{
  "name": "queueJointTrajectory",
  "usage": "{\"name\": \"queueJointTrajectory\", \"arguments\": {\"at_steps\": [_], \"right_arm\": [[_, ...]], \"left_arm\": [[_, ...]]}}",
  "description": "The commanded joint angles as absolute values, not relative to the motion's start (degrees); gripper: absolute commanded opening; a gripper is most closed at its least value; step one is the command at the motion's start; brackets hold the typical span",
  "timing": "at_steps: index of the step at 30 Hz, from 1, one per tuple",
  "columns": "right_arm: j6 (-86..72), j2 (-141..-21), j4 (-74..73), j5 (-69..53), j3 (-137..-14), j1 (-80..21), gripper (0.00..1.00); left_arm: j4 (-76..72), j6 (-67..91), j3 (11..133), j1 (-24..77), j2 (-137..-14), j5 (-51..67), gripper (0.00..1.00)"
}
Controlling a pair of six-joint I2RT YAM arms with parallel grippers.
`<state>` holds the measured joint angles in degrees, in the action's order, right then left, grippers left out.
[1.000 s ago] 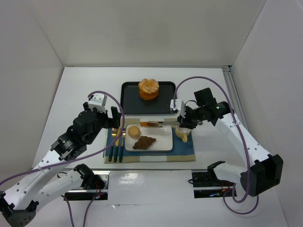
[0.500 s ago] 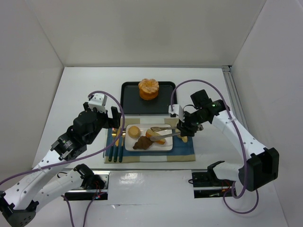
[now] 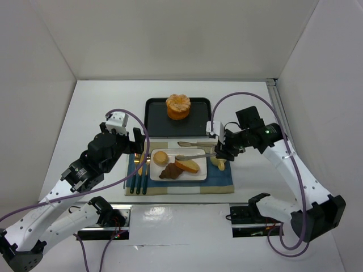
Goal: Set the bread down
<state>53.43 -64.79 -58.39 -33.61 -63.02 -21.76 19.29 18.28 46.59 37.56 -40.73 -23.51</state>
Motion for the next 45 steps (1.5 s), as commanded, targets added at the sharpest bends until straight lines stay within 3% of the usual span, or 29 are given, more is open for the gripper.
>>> {"name": "queueJointTrajectory", "arguments": {"at_steps": [1, 3, 6, 10, 19, 24, 33, 42, 43, 45], "right_arm": [[49.76, -59.08, -50.66, -37.00, -67.41, -22.24, 0.58], [44.07, -56.70, -44.86, -34.29, -65.93, -22.24, 0.58], [34.93, -54.58, -31.23, -20.96, -61.63, -21.54, 0.56], [27.71, -54.58, -18.30, -7.50, -53.71, -14.96, 0.56], [20.39, -63.88, -3.61, -9.40, -43.68, 8.25, 0.55], [20.39, -74.76, -3.95, -10.28, -44.64, 13.18, 0.55], [20.92, -86.21, -6.58, -8.09, -48.33, 13.18, 0.56], [23.91, -95.62, -17.40, -11.77, -54.31, 14.59, 0.67], [23.91, -96.32, -17.40, -12.65, -54.32, 14.59, 0.74], [23.91, -96.33, -18.02, -13.35, -54.32, 14.59, 0.75]], "left_arm": [[17.23, 18.28, 46.58, 37.71, -40.52, -23.03, 1.00], [17.23, 18.28, 46.58, 37.71, -41.04, -23.03, 1.00], [17.23, 18.28, 46.58, 37.71, -41.04, -23.03, 1.00], [17.23, 18.28, 46.58, 37.71, -41.04, -23.03, 1.00], [16.70, 18.28, 46.58, 37.71, -40.52, -21.97, 1.00], [16.70, 18.28, 46.58, 37.71, -39.99, -21.97, 1.00], [16.70, 18.28, 46.58, 37.71, -39.99, -21.97, 1.00], [16.70, 18.28, 46.58, 37.71, -39.99, -21.97, 1.00], [16.70, 18.28, 46.58, 37.71, -39.99, -21.97, 1.00], [16.70, 18.28, 46.58, 37.71, -39.99, -21.97, 1.00]]}}
